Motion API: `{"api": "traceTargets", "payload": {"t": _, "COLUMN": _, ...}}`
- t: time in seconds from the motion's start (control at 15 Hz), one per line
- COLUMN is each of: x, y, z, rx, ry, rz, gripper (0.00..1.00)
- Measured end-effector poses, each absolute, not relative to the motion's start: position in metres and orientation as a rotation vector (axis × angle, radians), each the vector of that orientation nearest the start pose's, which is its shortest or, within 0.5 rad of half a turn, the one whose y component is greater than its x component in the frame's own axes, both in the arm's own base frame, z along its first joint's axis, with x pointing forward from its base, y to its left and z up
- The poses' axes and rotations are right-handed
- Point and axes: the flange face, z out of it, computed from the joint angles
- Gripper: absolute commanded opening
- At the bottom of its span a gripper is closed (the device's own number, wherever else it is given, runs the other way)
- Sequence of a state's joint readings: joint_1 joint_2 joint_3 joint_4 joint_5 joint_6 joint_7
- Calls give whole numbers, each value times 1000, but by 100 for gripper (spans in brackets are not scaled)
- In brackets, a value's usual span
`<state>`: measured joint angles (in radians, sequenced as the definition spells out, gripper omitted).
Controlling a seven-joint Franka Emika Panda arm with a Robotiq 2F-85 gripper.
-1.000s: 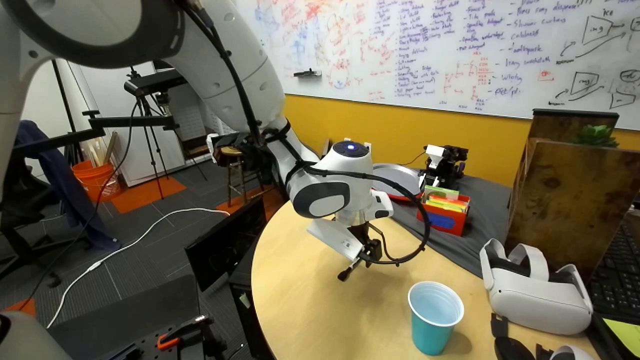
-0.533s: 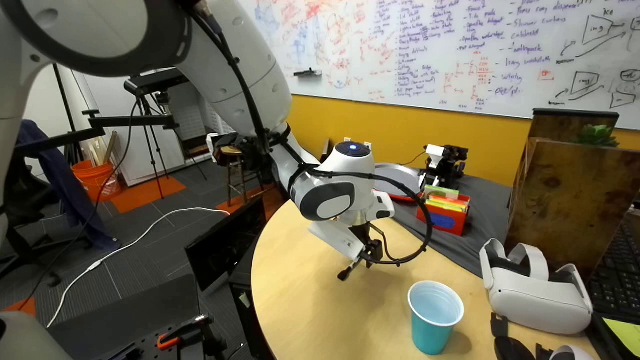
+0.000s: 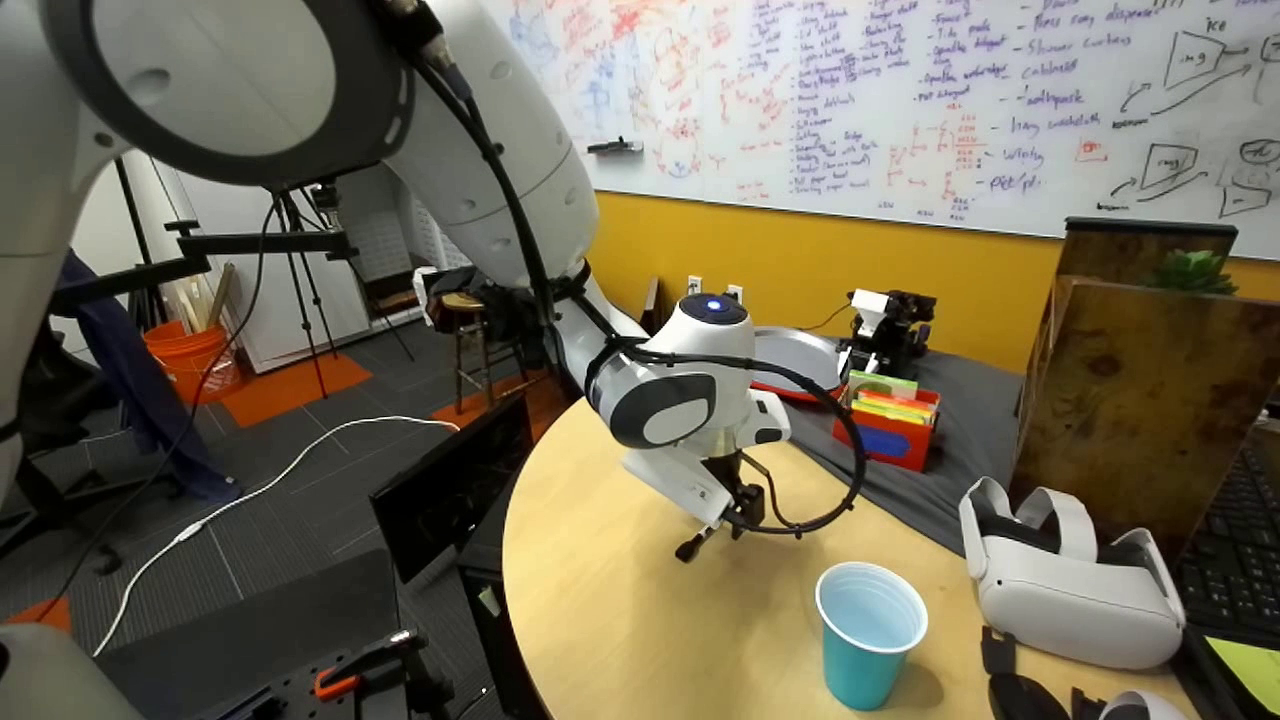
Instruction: Move the black marker to the left side of the table
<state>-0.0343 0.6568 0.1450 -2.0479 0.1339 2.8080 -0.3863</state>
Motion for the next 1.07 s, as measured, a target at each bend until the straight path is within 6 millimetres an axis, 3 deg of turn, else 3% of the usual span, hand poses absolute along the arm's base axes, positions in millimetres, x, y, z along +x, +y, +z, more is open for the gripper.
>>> {"api": "traceTargets", "payload": {"t": 0.13, "x": 594, "y": 60, "z": 124, "rx": -2970, "ry": -509, "rz": -186, "gripper": 72}}
{"api": "traceTargets", "payload": {"t": 1.07, "x": 601, "y": 57, "z": 122, "rx": -2962, "ry": -502, "rz": -132, "gripper": 63}}
